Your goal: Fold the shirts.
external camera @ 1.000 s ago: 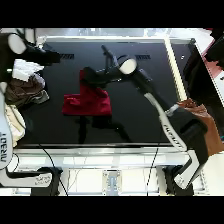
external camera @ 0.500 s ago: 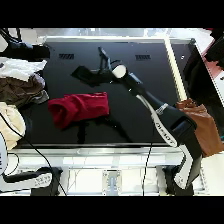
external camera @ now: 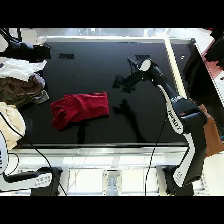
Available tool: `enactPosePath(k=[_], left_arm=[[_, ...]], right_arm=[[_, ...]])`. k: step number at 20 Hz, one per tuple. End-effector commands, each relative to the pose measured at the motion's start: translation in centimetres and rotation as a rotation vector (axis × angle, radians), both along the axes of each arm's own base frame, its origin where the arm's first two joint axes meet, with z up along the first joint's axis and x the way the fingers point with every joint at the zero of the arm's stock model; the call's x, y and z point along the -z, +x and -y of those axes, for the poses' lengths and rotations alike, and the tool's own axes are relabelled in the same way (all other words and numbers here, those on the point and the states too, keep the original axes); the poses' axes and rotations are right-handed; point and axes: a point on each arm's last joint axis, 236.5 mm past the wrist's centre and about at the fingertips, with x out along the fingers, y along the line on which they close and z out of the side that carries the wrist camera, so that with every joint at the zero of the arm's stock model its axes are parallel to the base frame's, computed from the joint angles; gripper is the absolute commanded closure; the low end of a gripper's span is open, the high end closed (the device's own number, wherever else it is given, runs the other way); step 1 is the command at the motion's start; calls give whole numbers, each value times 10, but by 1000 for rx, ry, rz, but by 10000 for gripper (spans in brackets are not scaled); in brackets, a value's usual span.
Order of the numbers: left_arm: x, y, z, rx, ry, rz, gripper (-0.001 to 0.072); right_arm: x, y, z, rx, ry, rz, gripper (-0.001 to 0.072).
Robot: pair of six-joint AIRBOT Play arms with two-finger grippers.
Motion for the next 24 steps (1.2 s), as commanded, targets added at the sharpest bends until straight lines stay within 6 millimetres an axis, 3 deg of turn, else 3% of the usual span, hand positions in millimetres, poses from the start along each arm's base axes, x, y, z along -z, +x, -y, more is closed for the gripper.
enactPosePath(k=[1, 6, 14, 15, 16, 17, 19, 21, 22, 24], left_arm=[[6, 2, 0, 0, 1, -12, 693], [8, 3, 0, 3, 4, -16, 694], [8, 3, 3, 14, 9, -15, 694], [8, 3, 3, 14, 9, -15, 694], [8, 3, 3, 14, 9, -15, 694], [8, 3, 3, 14, 9, -15, 694], [8, 3, 3, 14, 9, -16, 694], [9, 2, 3, 14, 10, -20, 694], [10, 1, 3, 14, 10, -27, 694], [11, 0, 3, 15, 10, -33, 694]], right_arm=[[42, -26, -5, -34, 53, -170, 156], [64, -37, -60, -44, 143, -198, 155], [50, -56, -147, 7, 353, -256, 162], [46, -59, -153, 7, 372, -264, 302], [42, -59, -156, 10, 391, -271, 607], [35, -58, -159, 17, 423, -280, 693], [9, -40, -157, 11, 489, -227, 691], [-23, -1, -135, 29, 492, -95, 692], [-40, 22, -114, 41, 470, -15, 692], [-78, 70, -44, 139, 415, 125, 692]])
